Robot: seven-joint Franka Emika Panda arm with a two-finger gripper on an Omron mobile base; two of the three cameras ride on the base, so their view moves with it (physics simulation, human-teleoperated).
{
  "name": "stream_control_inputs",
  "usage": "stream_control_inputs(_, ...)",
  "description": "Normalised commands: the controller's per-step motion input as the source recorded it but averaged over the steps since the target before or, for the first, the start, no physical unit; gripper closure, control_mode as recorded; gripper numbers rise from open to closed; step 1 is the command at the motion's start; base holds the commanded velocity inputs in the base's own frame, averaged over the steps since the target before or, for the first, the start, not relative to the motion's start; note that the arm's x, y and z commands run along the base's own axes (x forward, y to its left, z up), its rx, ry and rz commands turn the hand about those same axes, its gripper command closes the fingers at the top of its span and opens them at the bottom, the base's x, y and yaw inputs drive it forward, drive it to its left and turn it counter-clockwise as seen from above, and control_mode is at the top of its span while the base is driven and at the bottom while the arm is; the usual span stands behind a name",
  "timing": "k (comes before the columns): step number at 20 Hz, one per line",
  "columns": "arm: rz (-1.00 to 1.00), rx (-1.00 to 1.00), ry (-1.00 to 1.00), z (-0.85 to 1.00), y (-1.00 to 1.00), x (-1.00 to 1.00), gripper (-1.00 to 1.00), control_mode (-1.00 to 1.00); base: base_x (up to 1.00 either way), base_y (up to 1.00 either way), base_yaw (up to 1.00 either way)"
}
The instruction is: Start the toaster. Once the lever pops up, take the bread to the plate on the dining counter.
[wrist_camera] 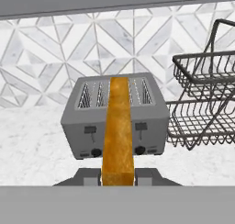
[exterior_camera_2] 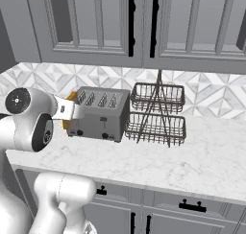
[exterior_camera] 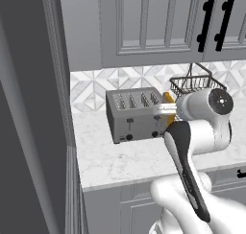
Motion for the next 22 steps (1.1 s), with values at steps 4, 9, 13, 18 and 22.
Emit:
stream_control_inputs(4, -0.04, 0.0, 0.17, 0.18, -0.34, -0.78, 1.0, -1.0, 0.0, 0.0, 0.0)
stream_control_inputs(9, 0.02, -0.02, 0.09, 0.11, -0.4, -0.65, 1.0, -1.0, 0.0, 0.0, 0.0)
stream_control_inputs(13, 0.05, -0.09, 0.03, 0.0, -0.09, -0.43, 1.0, -1.0, 0.0, 0.0, 0.0)
stream_control_inputs(18, 0.03, -0.06, 0.0, 0.0, -0.01, -0.22, 1.0, -1.0, 0.0, 0.0, 0.0)
stream_control_inputs(22, 0.0, 0.0, 0.0, 0.05, 0.0, 0.0, 1.0, -1.0, 0.0, 0.0, 0.0)
